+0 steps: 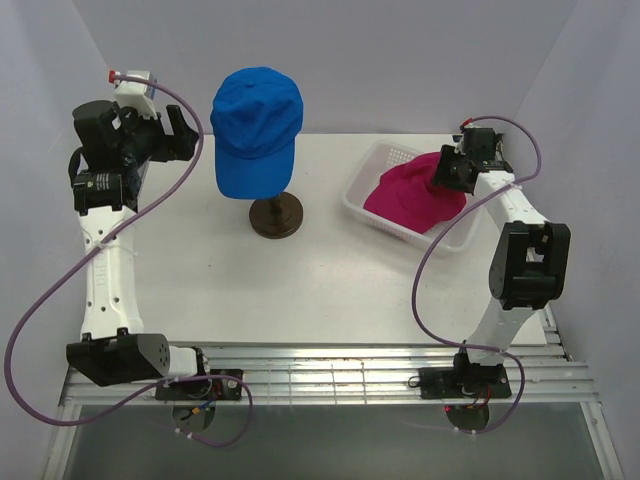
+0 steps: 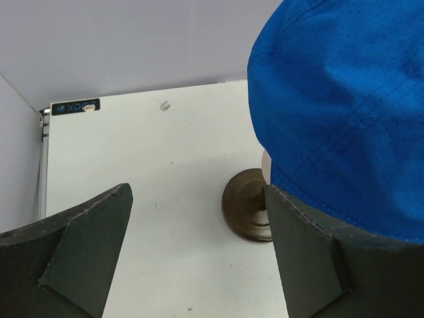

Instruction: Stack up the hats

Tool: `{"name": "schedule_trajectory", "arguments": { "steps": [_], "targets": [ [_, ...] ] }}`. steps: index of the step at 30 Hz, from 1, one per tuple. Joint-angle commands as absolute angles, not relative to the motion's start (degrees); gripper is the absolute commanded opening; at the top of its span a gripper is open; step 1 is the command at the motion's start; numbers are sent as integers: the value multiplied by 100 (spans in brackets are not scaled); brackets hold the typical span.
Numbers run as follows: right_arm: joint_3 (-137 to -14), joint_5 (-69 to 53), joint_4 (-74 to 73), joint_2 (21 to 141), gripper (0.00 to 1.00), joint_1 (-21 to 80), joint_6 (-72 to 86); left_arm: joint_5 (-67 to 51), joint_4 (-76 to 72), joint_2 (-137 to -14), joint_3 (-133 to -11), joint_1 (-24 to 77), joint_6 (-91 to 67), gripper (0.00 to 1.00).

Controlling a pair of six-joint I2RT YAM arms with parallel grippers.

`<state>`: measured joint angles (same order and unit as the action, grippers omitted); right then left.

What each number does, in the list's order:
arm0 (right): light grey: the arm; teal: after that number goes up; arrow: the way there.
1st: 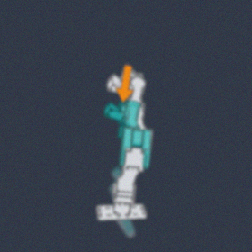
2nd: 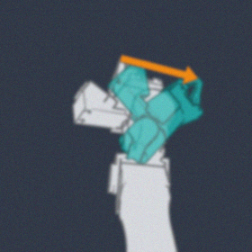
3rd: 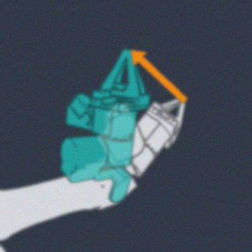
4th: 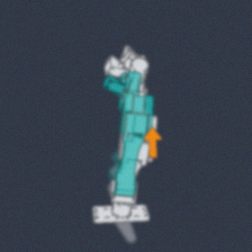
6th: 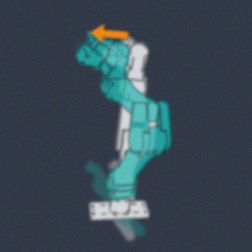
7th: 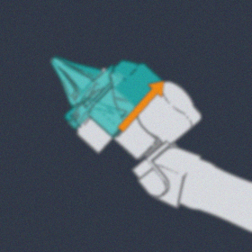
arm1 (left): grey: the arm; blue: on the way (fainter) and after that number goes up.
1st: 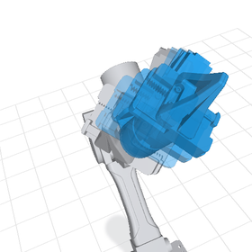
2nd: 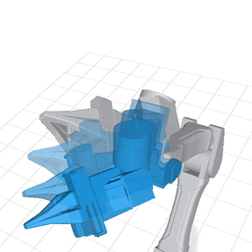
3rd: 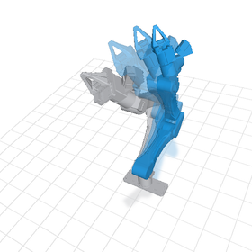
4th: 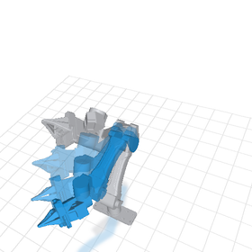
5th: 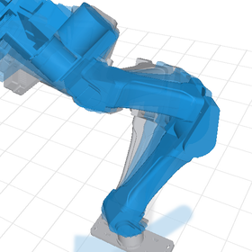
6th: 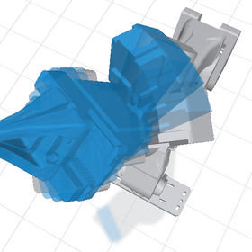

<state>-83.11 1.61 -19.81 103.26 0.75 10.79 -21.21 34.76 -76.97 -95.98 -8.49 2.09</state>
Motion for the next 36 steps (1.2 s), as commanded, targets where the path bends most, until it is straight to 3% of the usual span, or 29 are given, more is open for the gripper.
{"name": "schedule_trajectory", "arguments": {
  "steps": [1,6,19,28,35,36],
  "targets": [
    [-8473,-158,-1557,10222,58,79,1309,-2303,3691,-7682,-9624,-844,273,93],
    [-8560,-26,-1476,10423,48,79,1310,-2417,3683,-7690,-9589,-844,272,93],
    [-8719,255,-1266,10389,8,79,1099,-2557,3683,-7664,-9483,-844,299,93],
    [-8288,158,-748,9538,8,79,879,-2628,3674,-7664,-9457,-844,299,93],
    [-8428,105,-1106,9615,9,70,992,-2689,3683,-7655,-9448,-844,299,93],
    [-8437,62,-1290,9676,34,79,1245,-2698,3683,-7647,-9440,-844,299,93]
  ]
}}
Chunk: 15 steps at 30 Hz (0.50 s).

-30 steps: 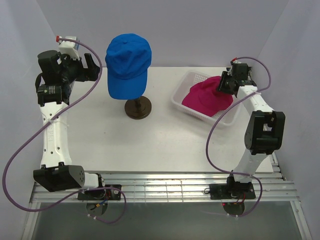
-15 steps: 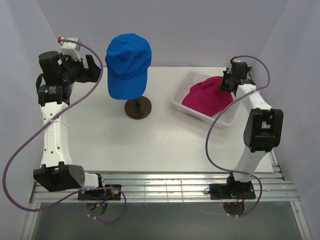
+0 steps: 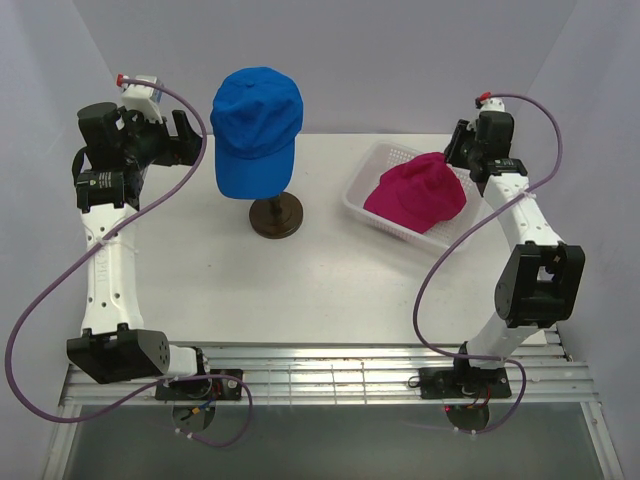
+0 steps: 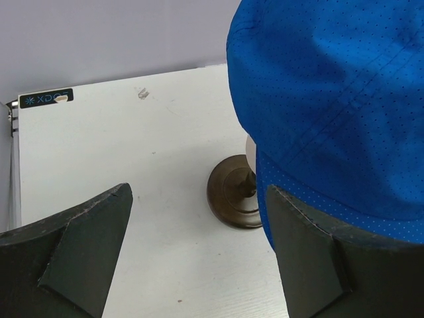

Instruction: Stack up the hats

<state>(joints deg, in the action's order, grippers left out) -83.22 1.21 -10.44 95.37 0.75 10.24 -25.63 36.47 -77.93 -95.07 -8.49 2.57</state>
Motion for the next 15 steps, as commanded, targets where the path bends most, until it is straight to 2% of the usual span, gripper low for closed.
{"name": "schedule_trajectory", "arguments": {
  "steps": [1,2,3,4,8,15],
  "targets": [
    [-8342,-200,-1292,9668,47,70,1326,-2698,3683,-7646,-9431,-844,308,93],
    [-8245,-211,-1266,9651,55,79,1423,-2707,3683,-7646,-9422,-844,308,93],
    [-8140,-150,-1222,9624,74,97,1476,-2733,3691,-7638,-9396,-844,308,93],
    [-8052,-2,-1152,9572,75,140,1485,-2742,3691,-7638,-9387,-844,316,93],
    [-7770,167,-1134,9527,76,246,1415,-2821,3683,-7620,-9334,-852,325,93],
    [-7374,-254,-1029,9474,69,360,1064,-2883,3665,-7646,-9255,-852,316,93]
  ]
}}
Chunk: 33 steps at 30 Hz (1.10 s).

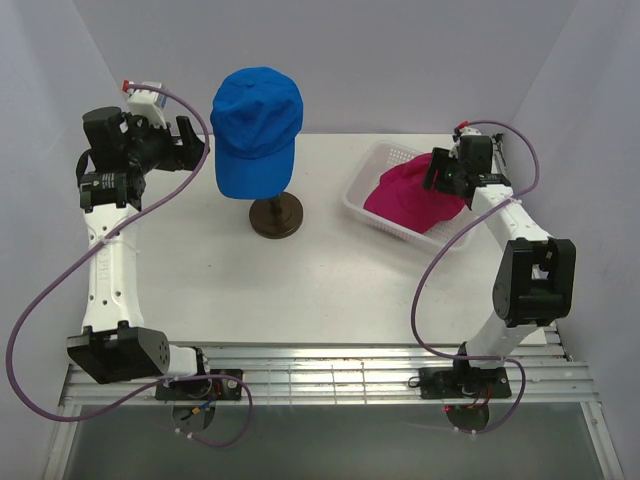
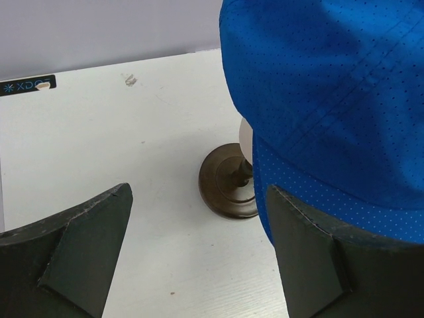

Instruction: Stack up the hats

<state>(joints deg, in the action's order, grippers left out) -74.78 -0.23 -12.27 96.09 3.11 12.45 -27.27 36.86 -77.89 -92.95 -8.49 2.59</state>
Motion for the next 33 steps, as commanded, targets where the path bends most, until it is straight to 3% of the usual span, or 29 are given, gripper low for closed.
{"name": "schedule_trajectory", "arguments": {
  "steps": [1,8,17,24,33],
  "targets": [
    [-7365,-324,-1028,9509,68,352,1055,-2900,3665,-7646,-9246,-844,316,93],
    [-7795,-431,-1318,10010,66,413,923,-2936,3656,-7638,-9229,-852,325,93],
    [-8130,-519,-1521,10310,49,483,712,-3006,3656,-7638,-9220,-844,334,93],
    [-8235,-475,-1564,10283,8,536,554,-3032,3647,-7629,-9193,-844,334,93],
    [-8226,-369,-1415,9835,8,545,203,-3067,3674,-7611,-9228,-844,343,93]
  ]
}}
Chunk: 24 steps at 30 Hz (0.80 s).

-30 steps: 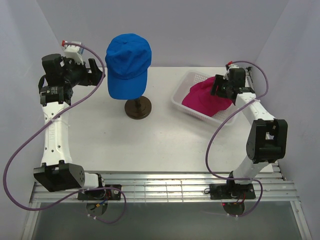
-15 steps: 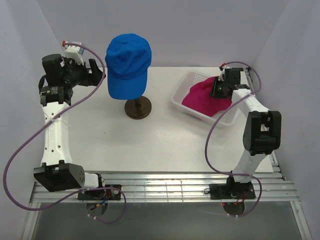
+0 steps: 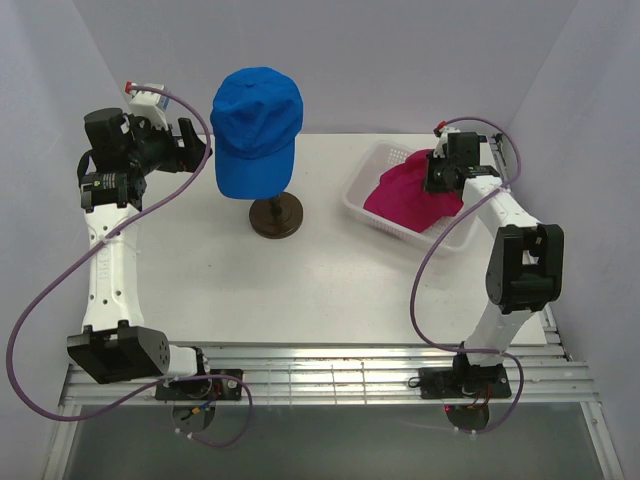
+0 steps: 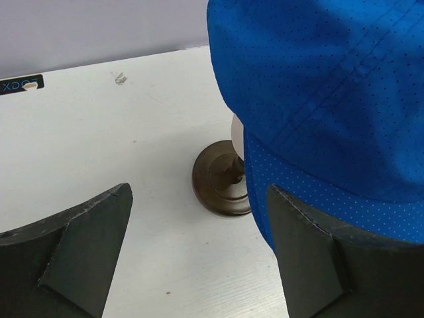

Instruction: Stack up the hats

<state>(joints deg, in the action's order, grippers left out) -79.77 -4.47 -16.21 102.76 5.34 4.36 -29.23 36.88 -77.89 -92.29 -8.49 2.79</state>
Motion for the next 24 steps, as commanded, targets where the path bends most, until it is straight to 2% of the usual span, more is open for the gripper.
{"name": "schedule_trajectory", "arguments": {
  "steps": [1,13,24],
  "targets": [
    [-8235,-369,-1398,9791,8,545,176,-3067,3683,-7611,-9220,-852,343,93],
    [-8235,-466,-1318,9203,8,536,106,-3217,3726,-7576,-9281,-844,360,93],
    [-8736,-659,-1521,8974,8,554,53,-3471,3823,-7594,-9387,-844,422,93]
  ]
}}
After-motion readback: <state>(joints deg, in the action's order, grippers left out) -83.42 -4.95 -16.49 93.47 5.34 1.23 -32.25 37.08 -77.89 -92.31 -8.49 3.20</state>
